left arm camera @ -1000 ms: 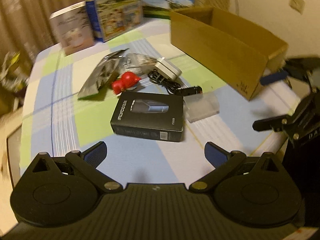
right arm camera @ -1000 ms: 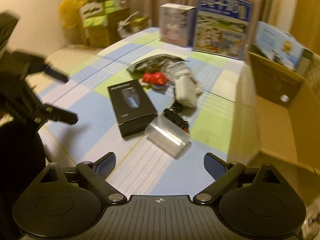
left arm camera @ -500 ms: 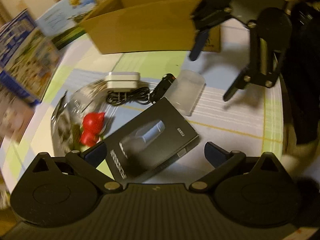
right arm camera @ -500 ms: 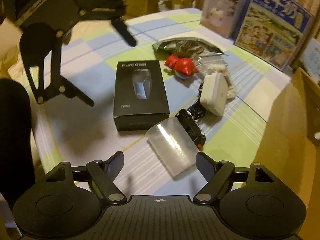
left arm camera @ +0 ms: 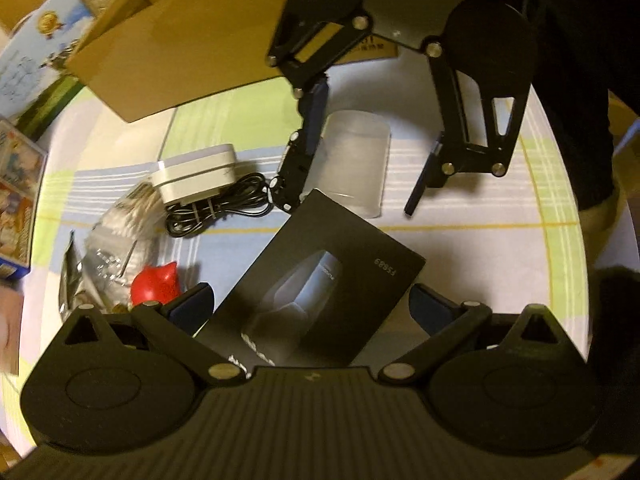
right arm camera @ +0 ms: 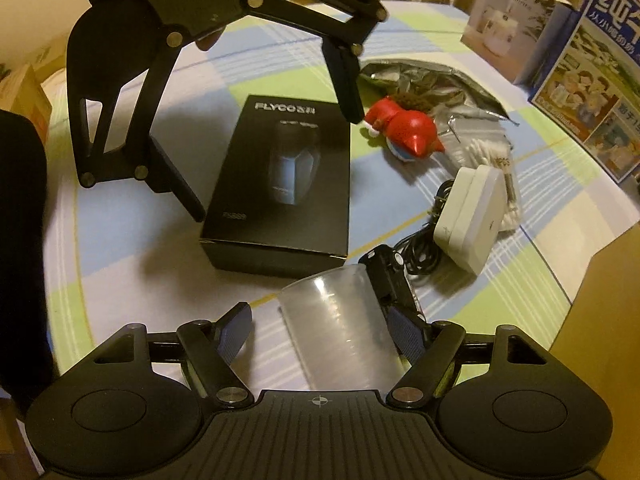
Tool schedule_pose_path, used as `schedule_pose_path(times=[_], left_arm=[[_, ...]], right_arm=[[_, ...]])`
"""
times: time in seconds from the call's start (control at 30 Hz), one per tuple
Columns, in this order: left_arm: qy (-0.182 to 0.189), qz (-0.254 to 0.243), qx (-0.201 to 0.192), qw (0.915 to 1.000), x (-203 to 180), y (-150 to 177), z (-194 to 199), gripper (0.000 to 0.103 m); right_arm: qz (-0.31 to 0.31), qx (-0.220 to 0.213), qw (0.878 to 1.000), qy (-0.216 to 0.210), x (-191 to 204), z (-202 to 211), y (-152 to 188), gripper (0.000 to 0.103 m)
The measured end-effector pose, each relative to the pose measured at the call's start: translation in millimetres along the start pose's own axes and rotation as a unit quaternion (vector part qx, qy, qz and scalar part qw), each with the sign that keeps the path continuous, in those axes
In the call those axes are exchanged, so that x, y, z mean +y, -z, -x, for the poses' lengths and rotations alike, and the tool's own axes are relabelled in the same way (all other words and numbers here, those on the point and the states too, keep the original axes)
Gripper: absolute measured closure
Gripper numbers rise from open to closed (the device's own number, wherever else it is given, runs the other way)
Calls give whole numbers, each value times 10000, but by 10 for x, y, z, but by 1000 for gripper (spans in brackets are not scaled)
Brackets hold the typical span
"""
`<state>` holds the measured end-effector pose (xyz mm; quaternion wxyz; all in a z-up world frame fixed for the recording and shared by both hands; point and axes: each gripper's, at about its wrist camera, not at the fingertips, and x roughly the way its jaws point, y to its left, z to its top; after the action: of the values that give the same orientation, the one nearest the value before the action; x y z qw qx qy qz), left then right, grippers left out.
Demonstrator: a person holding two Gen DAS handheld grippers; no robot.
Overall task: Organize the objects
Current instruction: 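Grasp the clear plastic cup with the right gripper while the left gripper grasps the black shaver box, then carry the shaver box in the left gripper while the right gripper carries the cup to the cardboard box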
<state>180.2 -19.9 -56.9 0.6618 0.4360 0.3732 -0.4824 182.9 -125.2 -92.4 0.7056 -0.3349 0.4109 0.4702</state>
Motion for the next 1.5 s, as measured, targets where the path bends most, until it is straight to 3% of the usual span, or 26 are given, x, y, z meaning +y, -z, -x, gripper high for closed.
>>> schedule_pose_path(times=[0.1, 0.2, 0.27, 0.5, 0.7, 0.83, 1.0, 1.17, 1.37, 1.5], left_arm=[[134, -12, 54, 9999, 36, -30, -85, 1], [200, 62, 118, 9997, 40, -37, -129, 1], [298, 257, 188, 9990, 50, -33, -127, 4], [657, 1389, 459, 9871, 4, 18, -75, 16], [541, 2033, 446, 9766, -15, 26, -94, 19], [388, 2161, 524, 9742, -91, -10, -154, 22], [155, 2703, 563, 9610, -98, -14, -154, 24], [-110, 3491, 481, 9358, -111, 8, -52, 24], [-605, 4516, 77, 8902, -8, -54, 295, 24], [-879, 4731, -177, 8764, 50, -327, 616, 24]], right_arm=[[-88, 70, 9999, -28, -39, -54, -5, 32], [-376, 139, 9992, -59, -82, -68, 7, 50], [-601, 189, 9980, -107, -94, -58, 32, 55], [-1549, 137, 9877, -158, -22, 38, 156, 55], [-2333, -70, 9724, 51, 12, 90, 268, 56], [-2544, -148, 9666, 276, 66, 115, 311, 56], [-2899, -314, 9553, 479, 85, 155, 410, 57], [-3205, -484, 9433, 713, 117, 320, 490, 57], [-3374, -936, 9301, 1109, 144, 800, 489, 57], [-3471, -1304, 9194, 1315, 76, 1269, 486, 57]])
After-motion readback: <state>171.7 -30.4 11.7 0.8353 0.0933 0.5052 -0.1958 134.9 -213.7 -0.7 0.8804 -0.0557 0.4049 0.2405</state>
